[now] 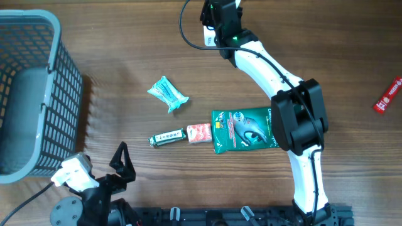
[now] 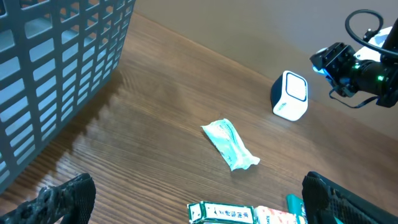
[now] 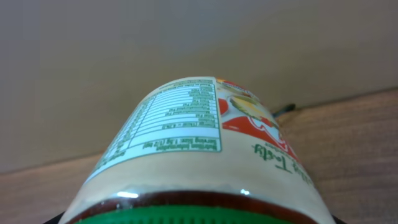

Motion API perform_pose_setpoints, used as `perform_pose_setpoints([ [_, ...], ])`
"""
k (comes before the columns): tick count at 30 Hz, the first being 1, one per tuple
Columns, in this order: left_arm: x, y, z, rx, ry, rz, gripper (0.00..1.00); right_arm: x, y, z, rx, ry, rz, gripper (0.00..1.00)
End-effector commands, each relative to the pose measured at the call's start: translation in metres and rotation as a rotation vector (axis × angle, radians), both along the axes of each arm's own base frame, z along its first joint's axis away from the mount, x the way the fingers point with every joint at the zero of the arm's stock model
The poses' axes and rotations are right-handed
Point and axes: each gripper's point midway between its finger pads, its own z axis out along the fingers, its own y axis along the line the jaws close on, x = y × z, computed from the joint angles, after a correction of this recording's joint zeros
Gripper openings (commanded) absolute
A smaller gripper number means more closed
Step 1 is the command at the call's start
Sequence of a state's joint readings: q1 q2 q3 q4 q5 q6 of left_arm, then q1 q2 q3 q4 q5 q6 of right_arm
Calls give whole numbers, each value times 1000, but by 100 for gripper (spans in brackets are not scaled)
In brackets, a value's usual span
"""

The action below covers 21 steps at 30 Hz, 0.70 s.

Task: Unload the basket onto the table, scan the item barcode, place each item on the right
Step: 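Carry the jar up to the white scanner and hold it there, then carry the jar right and release it at the table's right edge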

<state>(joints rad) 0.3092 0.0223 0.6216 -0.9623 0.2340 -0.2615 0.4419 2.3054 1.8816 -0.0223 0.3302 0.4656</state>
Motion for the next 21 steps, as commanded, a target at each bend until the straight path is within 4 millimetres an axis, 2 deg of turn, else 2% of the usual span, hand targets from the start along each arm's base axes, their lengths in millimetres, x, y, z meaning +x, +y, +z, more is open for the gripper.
perform_pose_setpoints([
  [1, 0, -1, 0, -8, -1, -4, 100, 1, -8, -3, -31, -6, -29, 47],
  [5, 0, -1, 0, -8, -1, -4, 100, 2, -7, -26, -44, 30, -22, 47],
  [7, 0, -1, 0, -8, -1, -4, 100, 2, -6, -31, -44, 35, -18, 47],
  [13, 0, -1, 0, -8, -1, -4, 100, 5, -4, -19, -30, 6, -12, 47],
  [15, 0, -1, 0, -8, -1, -4, 100, 3, -3, -4, -12, -1, 11, 47],
  [18, 0, -1, 0, -8, -1, -4, 100, -2, -23, 29, 9, 1, -2, 47],
  [19, 0, -1, 0, -8, -1, -4, 100, -5, -36, 38, 27, 20, -20, 48],
  [21, 0, -1, 0, -8, -1, -4, 100, -14, -79, 50, 80, 90, -94, 48],
])
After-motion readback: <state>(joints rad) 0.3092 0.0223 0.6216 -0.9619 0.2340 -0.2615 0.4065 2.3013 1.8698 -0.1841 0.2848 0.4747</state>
